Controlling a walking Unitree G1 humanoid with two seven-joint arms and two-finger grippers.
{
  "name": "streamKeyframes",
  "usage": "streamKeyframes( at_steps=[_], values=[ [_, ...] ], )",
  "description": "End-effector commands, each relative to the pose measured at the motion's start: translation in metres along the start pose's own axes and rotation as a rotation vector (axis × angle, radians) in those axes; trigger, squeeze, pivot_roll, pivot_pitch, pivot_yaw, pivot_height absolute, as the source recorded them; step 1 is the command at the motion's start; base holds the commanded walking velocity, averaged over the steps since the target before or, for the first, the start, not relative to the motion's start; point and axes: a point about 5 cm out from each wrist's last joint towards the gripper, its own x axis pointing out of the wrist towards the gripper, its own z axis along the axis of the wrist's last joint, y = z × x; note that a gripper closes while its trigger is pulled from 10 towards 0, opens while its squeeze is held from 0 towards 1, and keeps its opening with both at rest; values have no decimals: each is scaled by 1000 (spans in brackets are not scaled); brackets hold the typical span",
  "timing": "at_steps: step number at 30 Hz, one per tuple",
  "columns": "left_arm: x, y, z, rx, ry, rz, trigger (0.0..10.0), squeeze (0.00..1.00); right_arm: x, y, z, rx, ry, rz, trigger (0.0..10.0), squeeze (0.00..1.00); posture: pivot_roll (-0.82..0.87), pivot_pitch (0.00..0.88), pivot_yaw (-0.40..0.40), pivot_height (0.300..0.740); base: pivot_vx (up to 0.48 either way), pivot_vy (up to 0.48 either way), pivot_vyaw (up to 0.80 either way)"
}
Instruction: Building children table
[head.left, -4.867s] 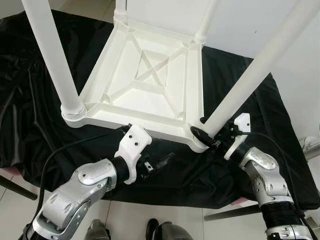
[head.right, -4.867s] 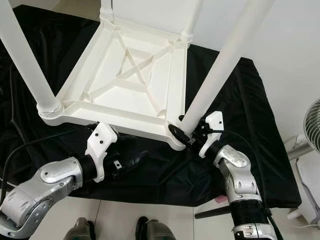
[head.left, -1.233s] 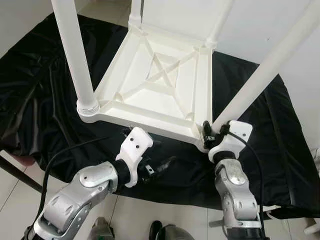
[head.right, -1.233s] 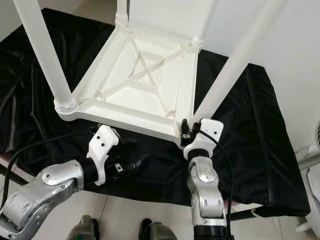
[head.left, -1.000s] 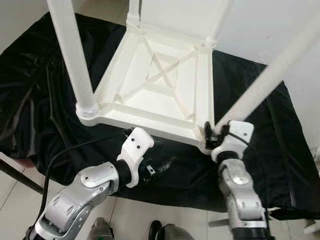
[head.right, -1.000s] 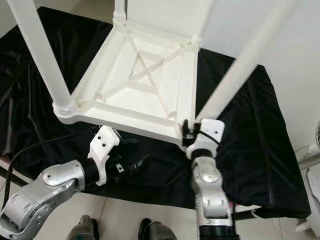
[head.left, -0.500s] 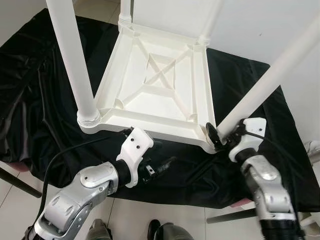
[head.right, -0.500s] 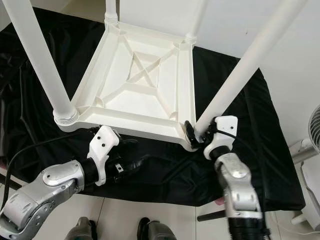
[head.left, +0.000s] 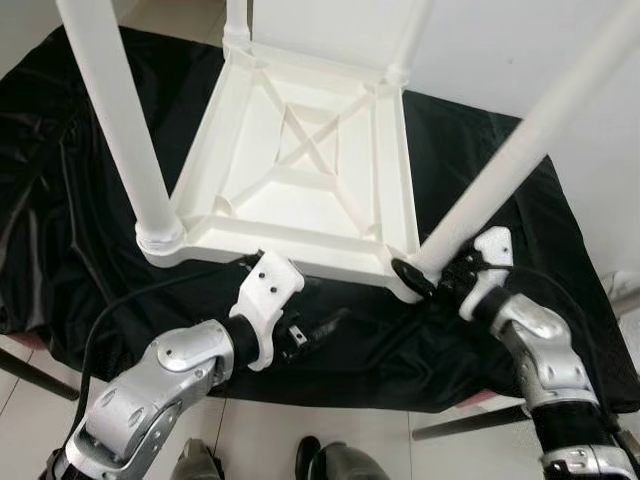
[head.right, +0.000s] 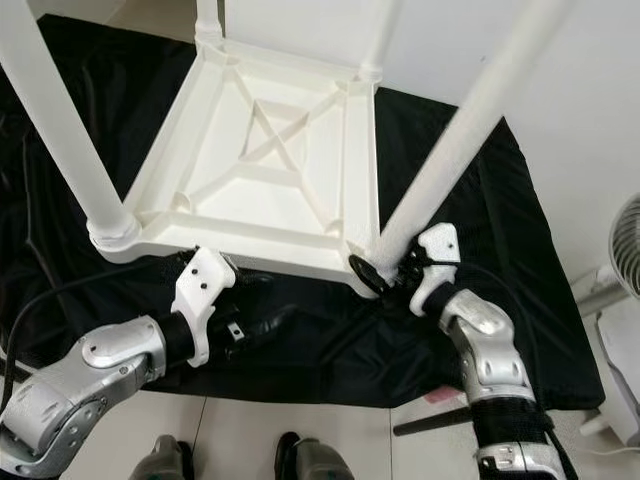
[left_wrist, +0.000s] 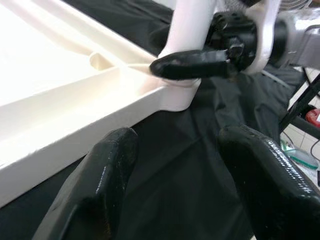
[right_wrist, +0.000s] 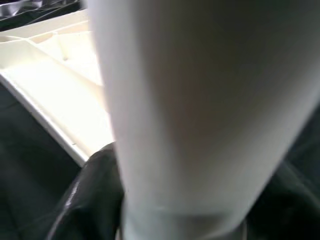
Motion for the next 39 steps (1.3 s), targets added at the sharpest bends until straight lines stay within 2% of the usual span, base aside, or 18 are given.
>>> streamKeyframes(
  at_steps=[1,7,13,14,18,20,21,23,24,25,27,28,32,34,37,38,39],
  values=[
    [0,-5,-2,-11,6,-37,10000,0,0,-10,-2,2,15,-51,0,0,130,189,-123,740,0,0,0],
    [1,-4,-1,-9,5,-33,10000,0,0,-13,-4,-6,0,-51,0,0,130,189,-123,740,0,0,0],
    [1,-6,-2,-16,4,-36,10000,0,-5,-10,-10,12,1,-145,0,0,127,193,-126,740,0,0,0],
    [1,-7,-2,-21,3,-39,10000,0,-3,-1,-12,18,-4,-186,0,0,122,199,-126,740,0,0,0],
    [2,-8,-2,-24,2,-43,10000,0,0,11,-12,51,-14,-248,0,0,120,201,-128,740,0,0,0],
    [2,-8,-2,-24,2,-43,10000,0,0,11,-12,51,-14,-248,0,0,120,201,-128,740,0,0,0],
    [3,-8,-2,-25,2,-46,10000,0,1,15,-13,78,-15,-286,0,0,120,201,-128,740,0,0,0],
    [3,-11,-3,-29,2,-53,10000,0,5,28,-15,113,-11,-441,0,0,118,200,-136,740,0,0,0],
    [3,-11,-3,-29,2,-53,10000,0,5,28,-15,113,-11,-441,0,0,118,200,-136,740,0,0,0],
    [4,-11,-3,-30,1,-57,10000,0,7,38,-16,132,-4,-537,0,0,118,200,-136,740,0,0,0],
    [4,-11,-3,-31,0,-58,10000,0,8,41,-16,141,0,-567,0,0,118,200,-136,740,0,0,0],
    [4,-12,-3,-29,2,-62,10000,0,8,50,-18,136,40,-653,0,0,115,198,-142,740,0,0,0],
    [4,-13,-4,-28,3,-64,10000,0,10,55,-19,155,42,-668,0,0,115,193,-148,740,0,0,0],
    [5,-13,-4,-27,1,-67,10000,0,17,68,-19,172,55,-693,0,0,114,187,-153,740,0,0,0],
    [6,-13,-4,-26,0,-65,10000,0,24,78,-16,200,51,-663,0,0,114,187,-153,740,0,0,0],
    [6,-13,-4,-26,-1,-65,10000,0,24,77,-16,202,55,-653,7294,0,114,183,-156,740,0,0,0],
    [6,-13,-4,-26,-1,-65,10000,0,24,77,-16,202,55,-653,7294,0,114,183,-156,740,0,0,0]
  ],
)
